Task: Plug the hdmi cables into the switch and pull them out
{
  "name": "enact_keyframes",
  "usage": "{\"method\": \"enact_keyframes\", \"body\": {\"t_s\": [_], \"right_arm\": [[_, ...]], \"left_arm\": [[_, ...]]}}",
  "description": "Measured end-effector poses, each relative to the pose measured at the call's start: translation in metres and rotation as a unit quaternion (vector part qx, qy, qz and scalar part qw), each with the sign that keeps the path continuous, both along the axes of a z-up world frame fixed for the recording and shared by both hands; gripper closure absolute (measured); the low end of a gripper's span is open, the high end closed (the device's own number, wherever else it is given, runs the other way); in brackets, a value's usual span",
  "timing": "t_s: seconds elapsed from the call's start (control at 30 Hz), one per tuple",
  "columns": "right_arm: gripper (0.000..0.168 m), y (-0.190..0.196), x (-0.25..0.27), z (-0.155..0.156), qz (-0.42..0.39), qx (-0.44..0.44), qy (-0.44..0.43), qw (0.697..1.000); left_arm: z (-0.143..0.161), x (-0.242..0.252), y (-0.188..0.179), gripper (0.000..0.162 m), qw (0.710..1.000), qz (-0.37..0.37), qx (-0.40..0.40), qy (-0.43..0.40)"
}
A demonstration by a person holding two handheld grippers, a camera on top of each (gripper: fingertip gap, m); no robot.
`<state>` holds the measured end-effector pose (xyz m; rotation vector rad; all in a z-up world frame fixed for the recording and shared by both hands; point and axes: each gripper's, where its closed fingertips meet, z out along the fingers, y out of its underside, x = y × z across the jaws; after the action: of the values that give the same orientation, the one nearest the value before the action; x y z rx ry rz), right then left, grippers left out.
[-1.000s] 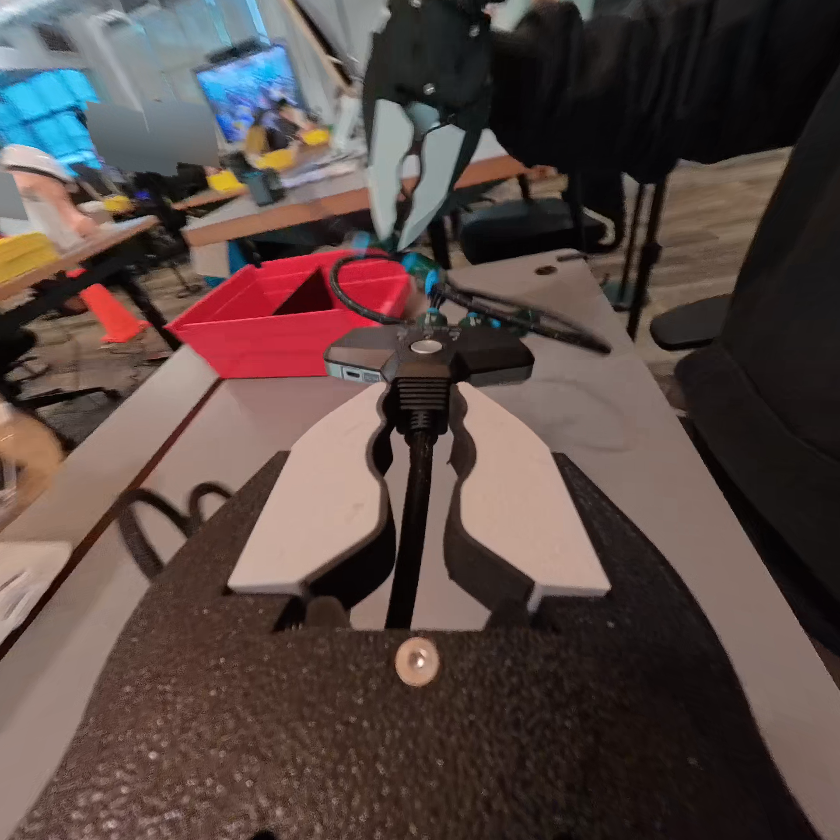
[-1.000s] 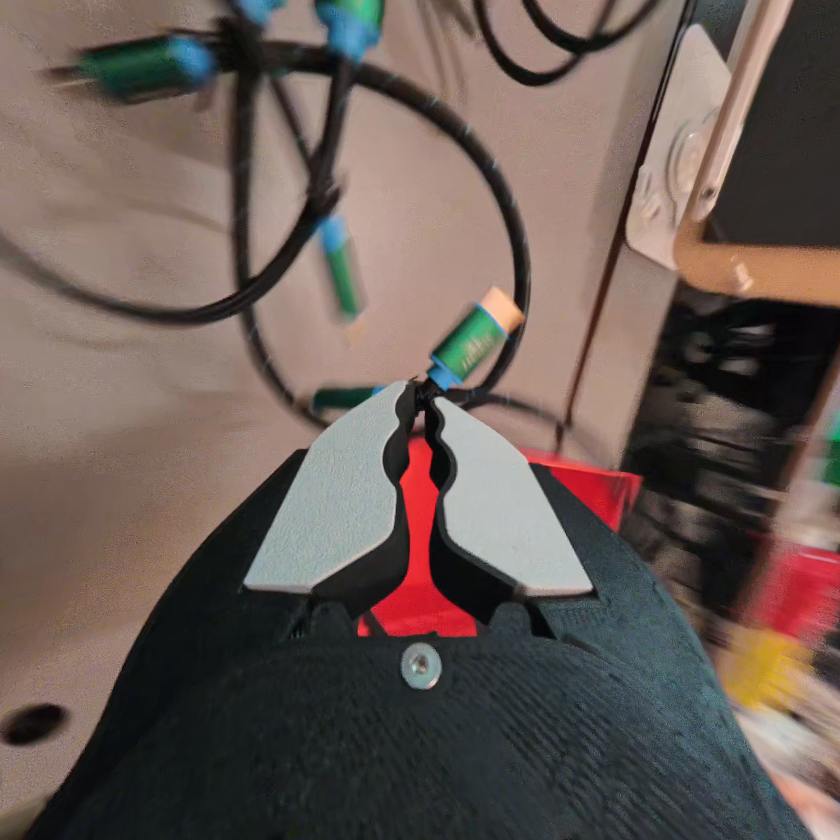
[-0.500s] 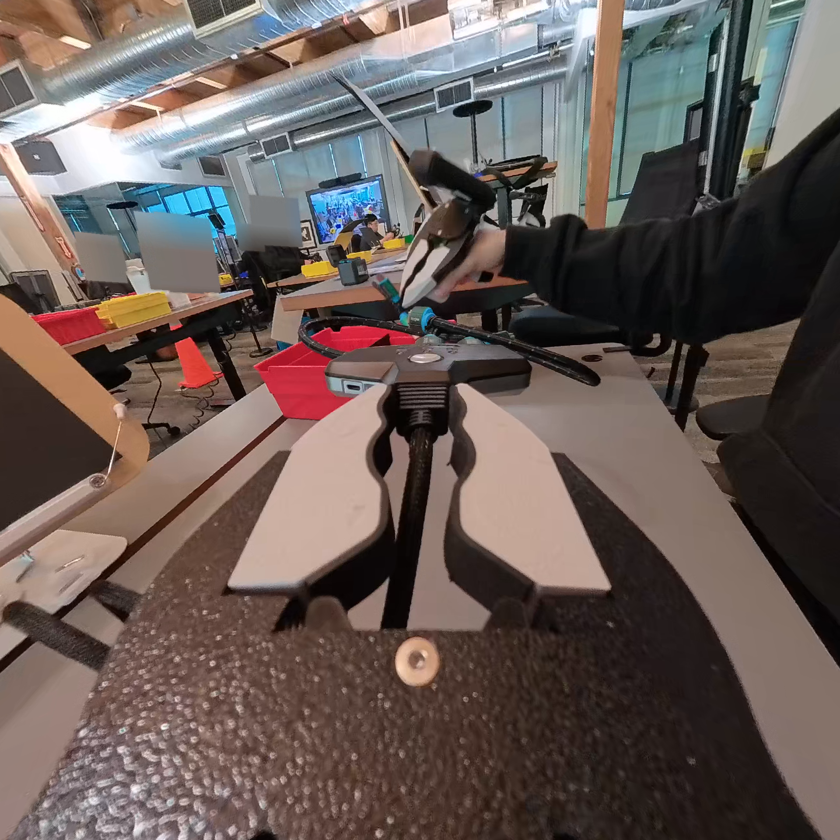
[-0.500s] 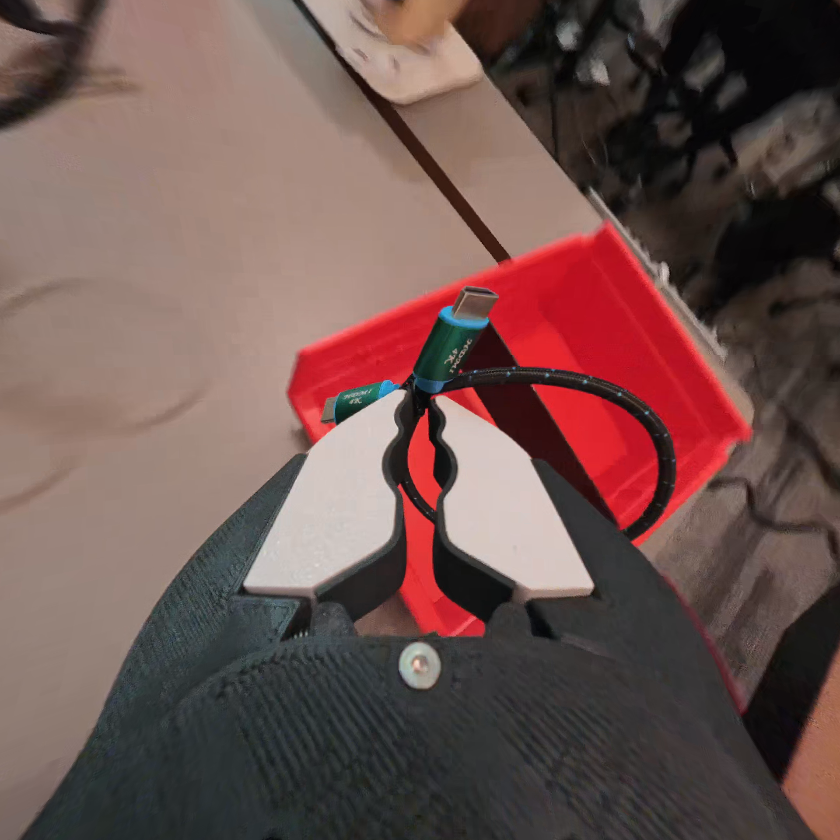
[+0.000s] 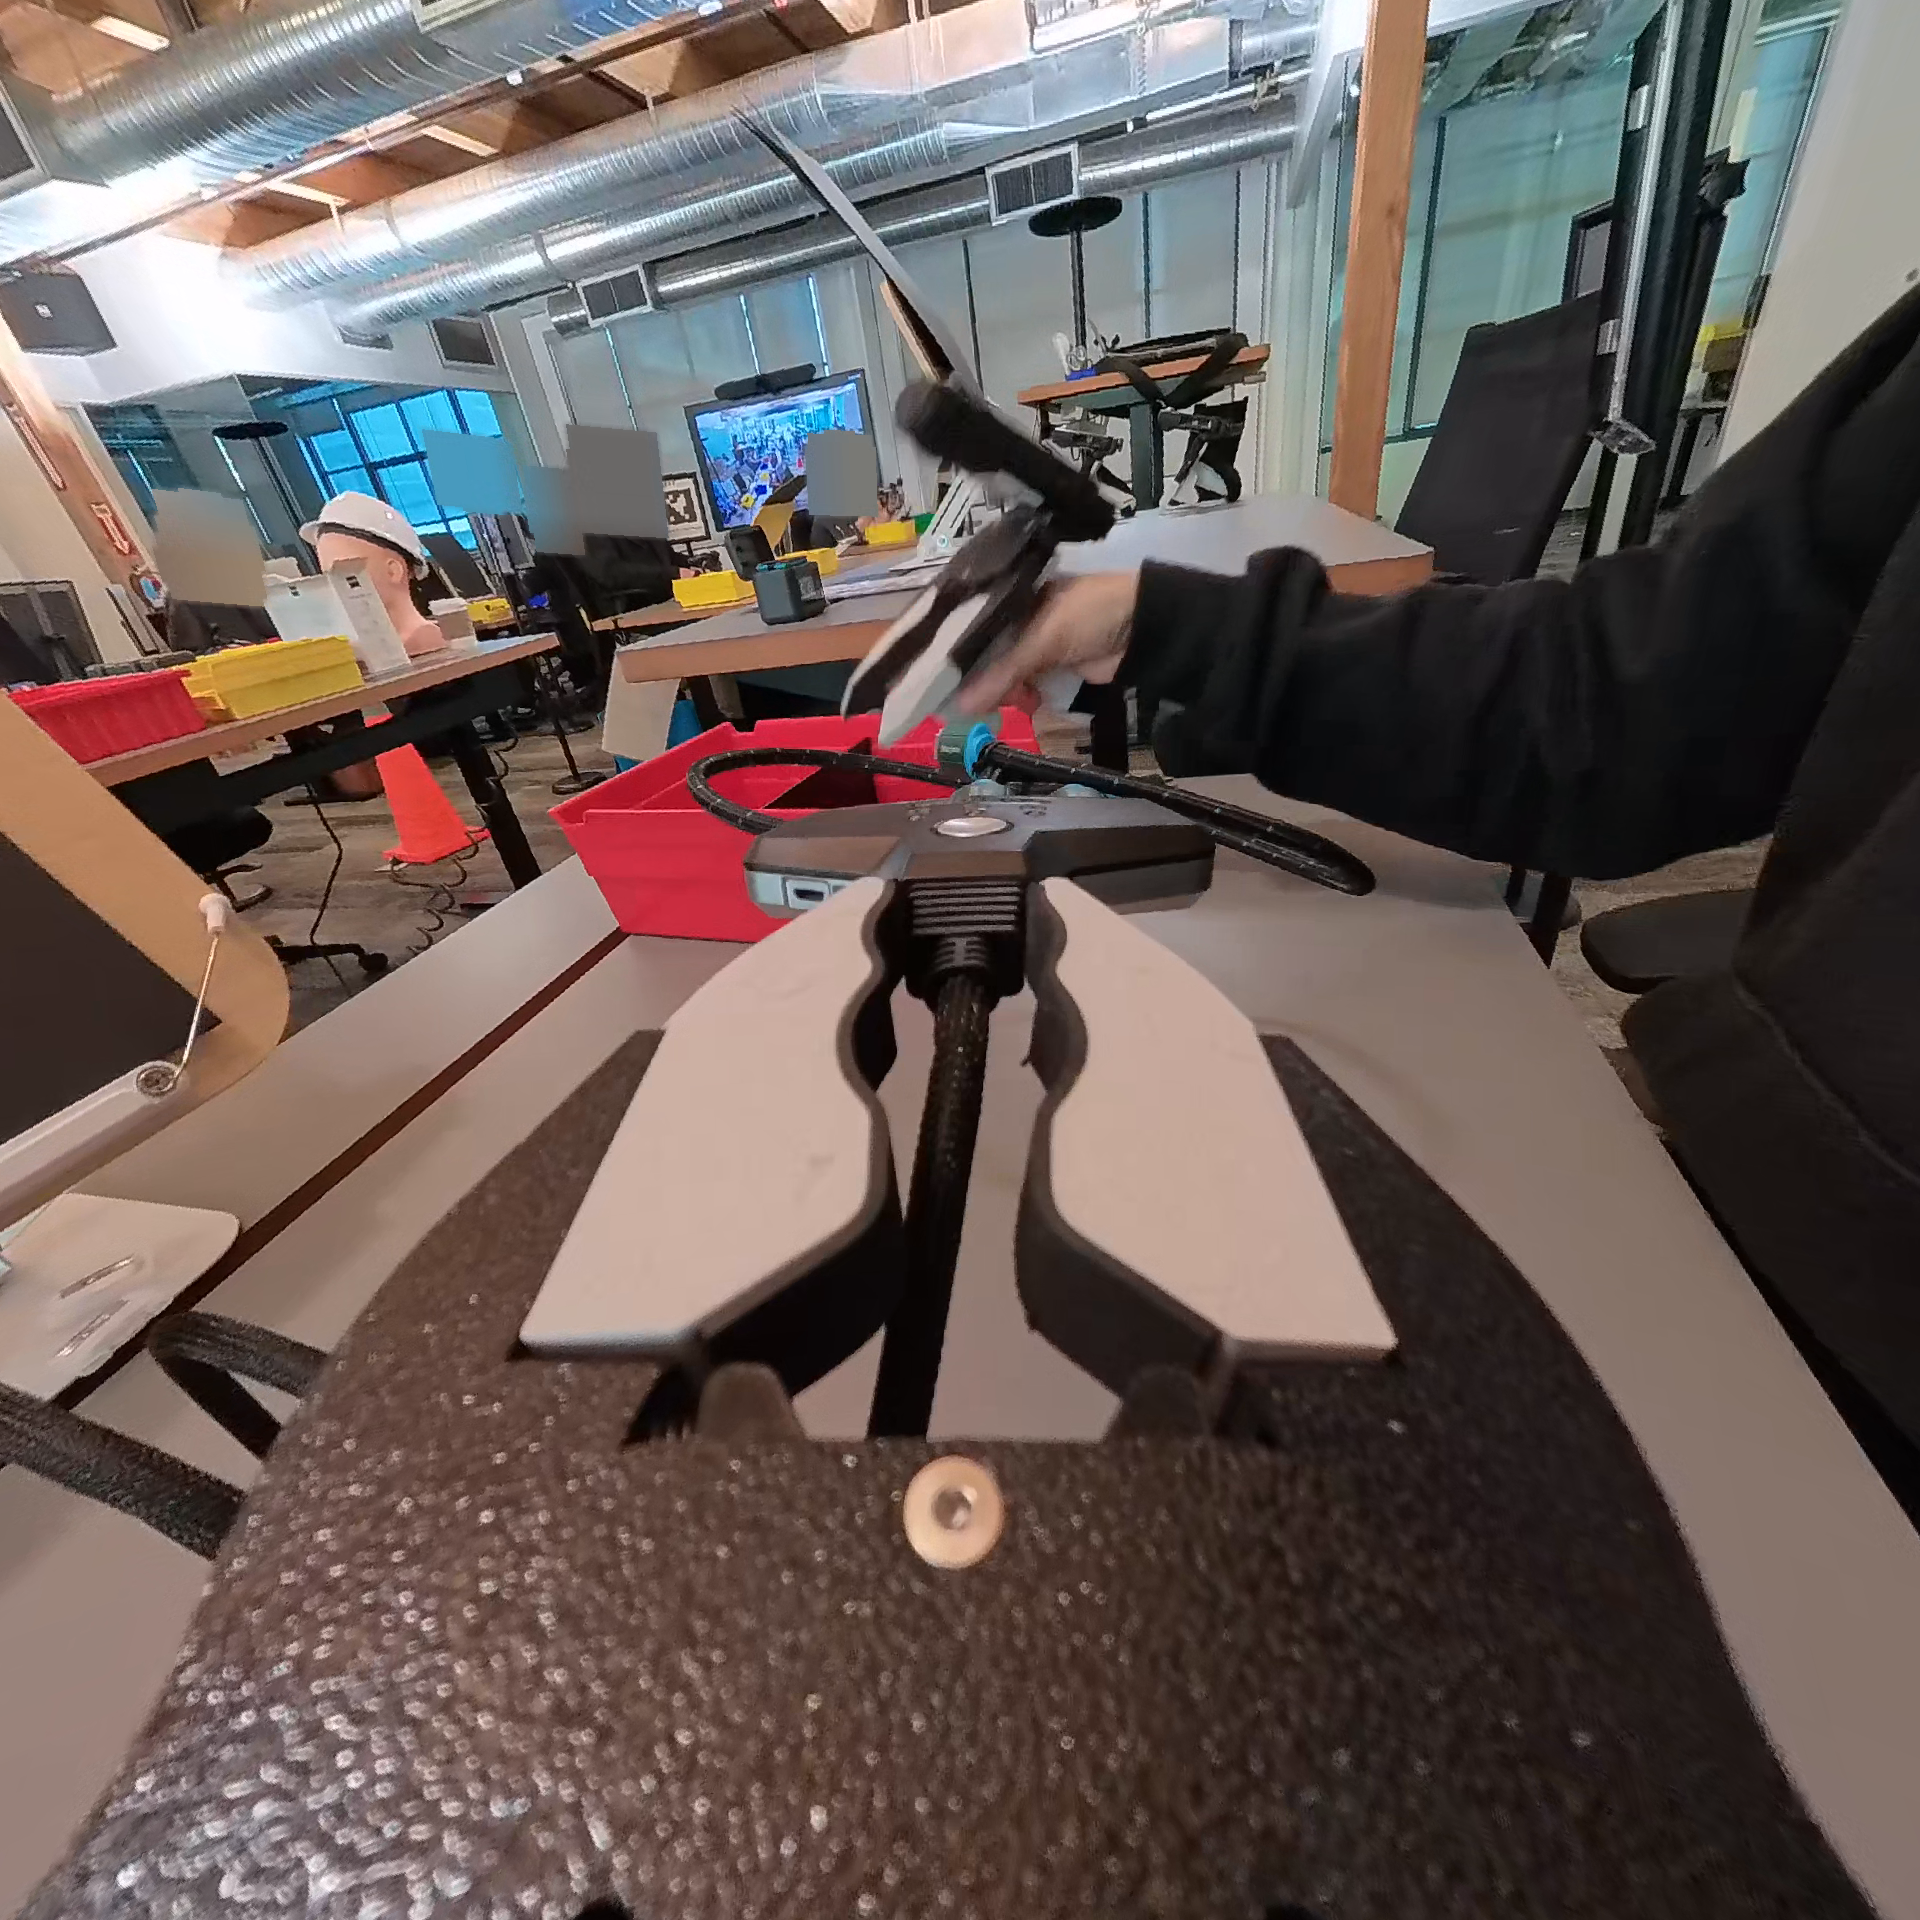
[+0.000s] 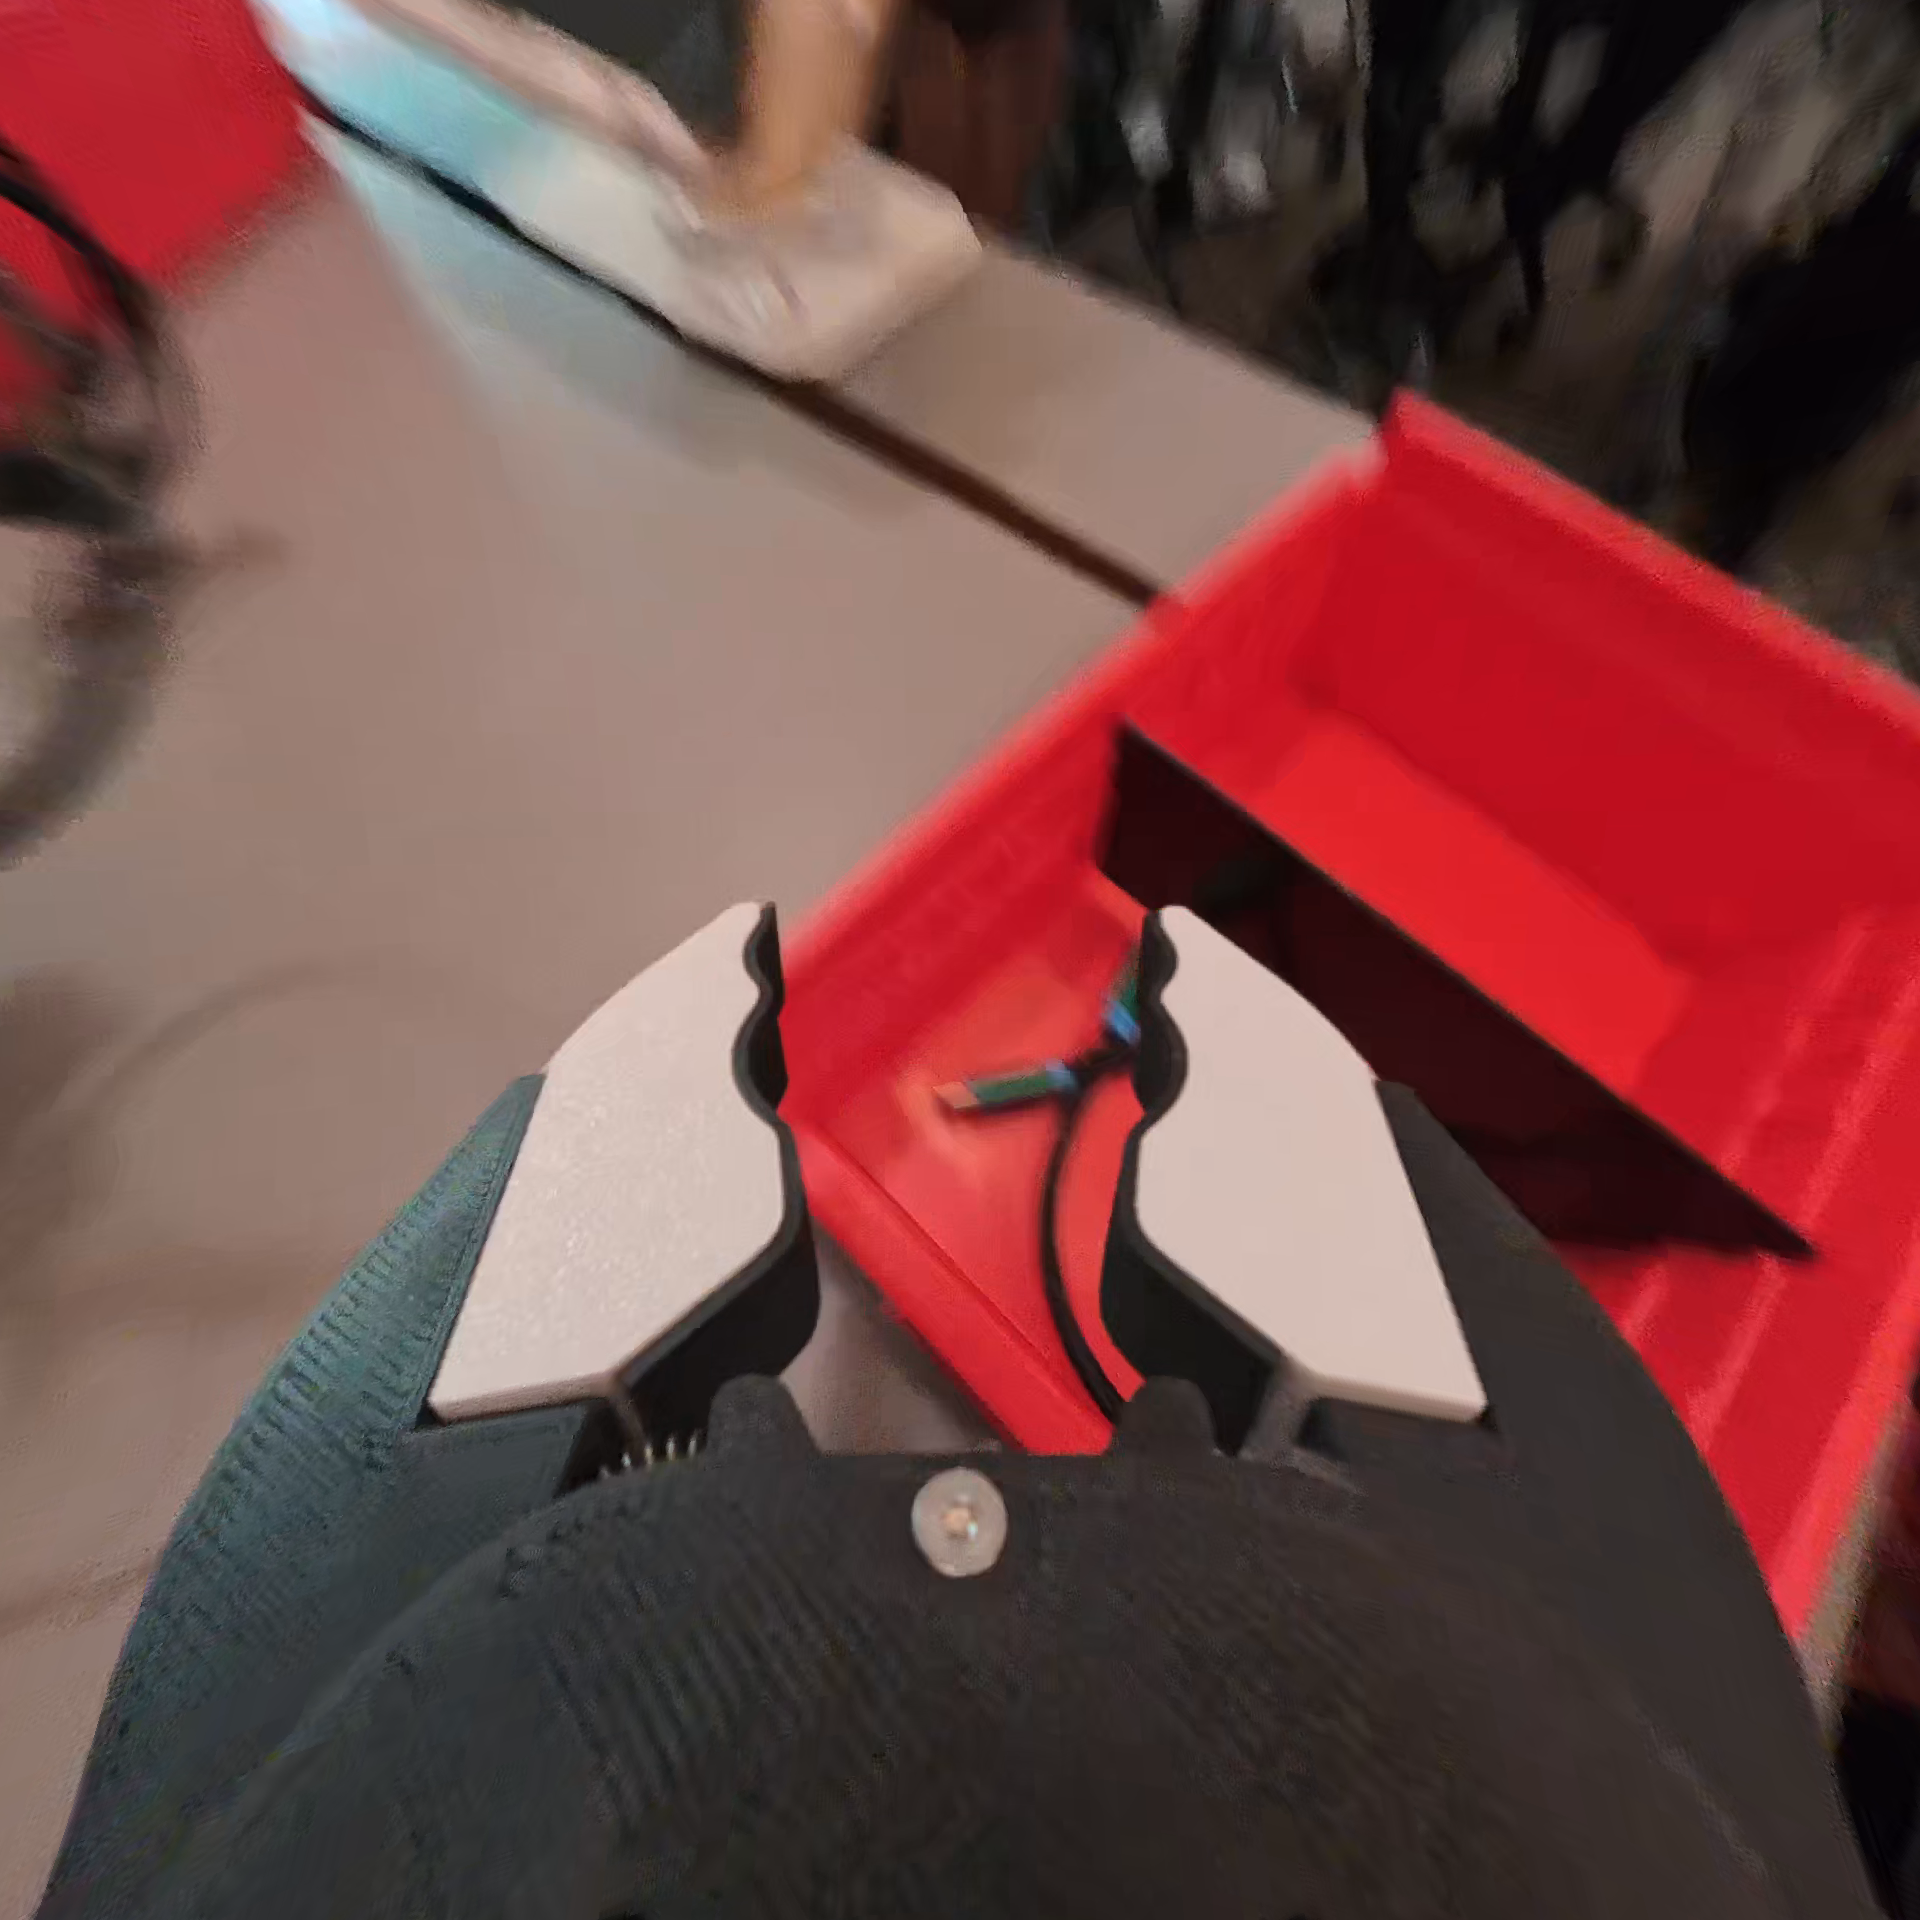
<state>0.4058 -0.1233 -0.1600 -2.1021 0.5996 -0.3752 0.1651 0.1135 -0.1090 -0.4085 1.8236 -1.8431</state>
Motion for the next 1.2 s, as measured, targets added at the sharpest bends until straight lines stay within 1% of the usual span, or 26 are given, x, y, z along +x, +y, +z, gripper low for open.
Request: {"method": "enact_keyframes", "body": {"t_s": [0.03, 0.1, 0.13, 0.17, 0.23, 0.3, 0.37, 0.43, 0.47, 0.53, 0.6, 0.7, 0.87, 0.97, 1.03, 1.07, 1.17, 1.2], "right_arm": [[0.102, 0.018, -0.023, 0.028, 0.047, 0.048, -0.023, 0.997], [0.112, 0.053, -0.086, 0.072, 0.177, 0.119, -0.057, 0.975], [0.113, 0.066, -0.116, 0.085, 0.233, 0.132, -0.064, 0.961], [0.115, 0.077, -0.138, 0.091, 0.271, 0.128, -0.067, 0.952], [0.125, 0.094, -0.160, 0.091, 0.301, 0.087, -0.077, 0.946], [0.124, 0.109, -0.180, 0.081, 0.352, 0.044, -0.085, 0.931], [0.124, 0.119, -0.195, 0.063, 0.397, 0.003, -0.070, 0.915], [0.126, 0.127, -0.199, 0.048, 0.410, -0.026, -0.054, 0.910], [0.131, 0.129, -0.202, 0.042, 0.421, -0.036, -0.046, 0.905], [0.136, 0.132, -0.207, 0.033, 0.431, -0.050, -0.036, 0.900], [0.144, 0.134, -0.210, 0.027, 0.434, -0.062, -0.031, 0.898], [0.157, 0.133, -0.217, 0.018, 0.457, -0.084, -0.029, 0.885], [0.158, 0.130, -0.221, 0.005, 0.469, -0.114, -0.045, 0.874], [0.161, 0.128, -0.221, 0.013, 0.470, -0.094, -0.092, 0.873], [0.161, 0.124, -0.227, 0.022, 0.477, -0.068, -0.084, 0.872], [0.161, 0.121, -0.228, 0.023, 0.479, -0.076, -0.086, 0.870], [0.160, 0.111, -0.220, 0.014, 0.475, -0.149, -0.117, 0.859], [0.161, 0.108, -0.220, 0.013, 0.478, -0.154, -0.118, 0.856]], "left_arm": [[0.000, 0.000, 0.000, 0.141, 1.000, -0.001, 0.000, -0.003], [-0.001, -0.001, -0.002, 0.141, 1.000, -0.004, 0.002, -0.007], [-0.002, -0.002, -0.005, 0.141, 1.000, -0.009, 0.006, -0.011], [-0.003, -0.004, -0.008, 0.141, 1.000, -0.015, 0.011, -0.016], [-0.005, -0.007, -0.014, 0.141, 0.999, -0.026, 0.016, -0.018], [-0.007, -0.008, -0.019, 0.141, 0.999, -0.034, 0.017, -0.020], [-0.007, -0.009, -0.022, 0.141, 0.999, -0.036, 0.014, -0.020], [-0.007, -0.010, -0.023, 0.141, 0.999, -0.036, 0.012, -0.022], [-0.006, -0.011, -0.023, 0.141, 0.999, -0.037, 0.012, -0.022], [-0.005, -0.012, -0.023, 0.141, 0.999, -0.037, 0.014, -0.025], [-0.004, -0.014, -0.025, 0.141, 0.999, -0.039, 0.020, -0.027], [-0.006, -0.014, -0.027, 0.141, 0.998, -0.043, 0.029, -0.027], [-0.008, -0.016, -0.031, 0.140, 0.998, -0.051, 0.040, -0.028], [-0.007, -0.018, -0.030, 0.140, 0.997, -0.053, 0.038, -0.033], [-0.006, -0.021, -0.031, 0.140, 0.997, -0.064, 0.031, -0.039], [-0.007, -0.021, -0.033, 0.140, 0.996, -0.068, 0.034, -0.039], [-0.014, -0.017, -0.043, 0.140, 0.995, -0.066, 0.062, -0.033], [-0.014, -0.016, -0.045, 0.140, 0.995, -0.066, 0.066, -0.033]]}}
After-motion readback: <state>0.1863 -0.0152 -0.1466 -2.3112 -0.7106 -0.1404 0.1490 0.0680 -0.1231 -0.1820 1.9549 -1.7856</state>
